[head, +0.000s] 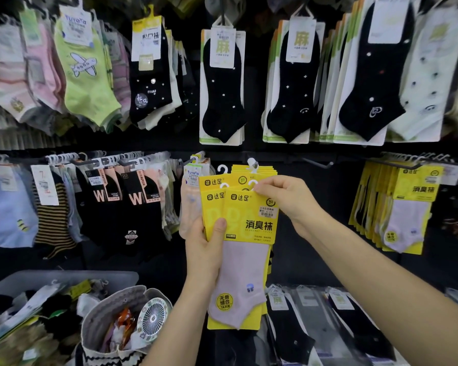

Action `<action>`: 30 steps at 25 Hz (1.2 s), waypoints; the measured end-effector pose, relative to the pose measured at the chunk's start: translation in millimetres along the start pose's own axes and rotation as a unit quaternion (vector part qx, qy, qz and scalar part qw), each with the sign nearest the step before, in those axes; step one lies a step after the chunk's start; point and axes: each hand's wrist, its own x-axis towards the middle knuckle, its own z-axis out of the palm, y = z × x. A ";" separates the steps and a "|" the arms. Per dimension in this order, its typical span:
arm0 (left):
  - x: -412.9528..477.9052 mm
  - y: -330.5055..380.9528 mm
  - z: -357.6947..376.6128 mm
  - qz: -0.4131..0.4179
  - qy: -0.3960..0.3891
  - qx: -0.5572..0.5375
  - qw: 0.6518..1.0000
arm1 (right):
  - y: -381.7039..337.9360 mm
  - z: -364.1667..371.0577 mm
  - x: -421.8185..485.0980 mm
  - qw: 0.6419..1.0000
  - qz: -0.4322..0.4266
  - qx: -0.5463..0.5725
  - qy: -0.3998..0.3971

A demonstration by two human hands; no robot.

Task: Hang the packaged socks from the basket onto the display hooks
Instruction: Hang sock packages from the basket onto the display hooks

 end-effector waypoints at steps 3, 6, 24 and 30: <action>2.1 -4.4 -2.1 0.001 0.010 0.014 1.000 | -6.2 -5.5 7.3 0.999 -0.003 -0.027 0.029; 11.4 -11.2 -13.4 -0.025 0.079 0.029 0.996 | -13.7 -10.4 20.2 0.994 -0.012 -0.045 0.101; 8.9 -1.0 -19.3 -0.005 0.091 0.033 0.995 | 0.0 18.6 -1.3 0.970 -0.175 -0.149 0.078; 0.8 -11.5 -0.1 -0.026 0.065 0.063 0.996 | -4.1 3.3 -4.4 0.958 -0.130 -0.251 0.040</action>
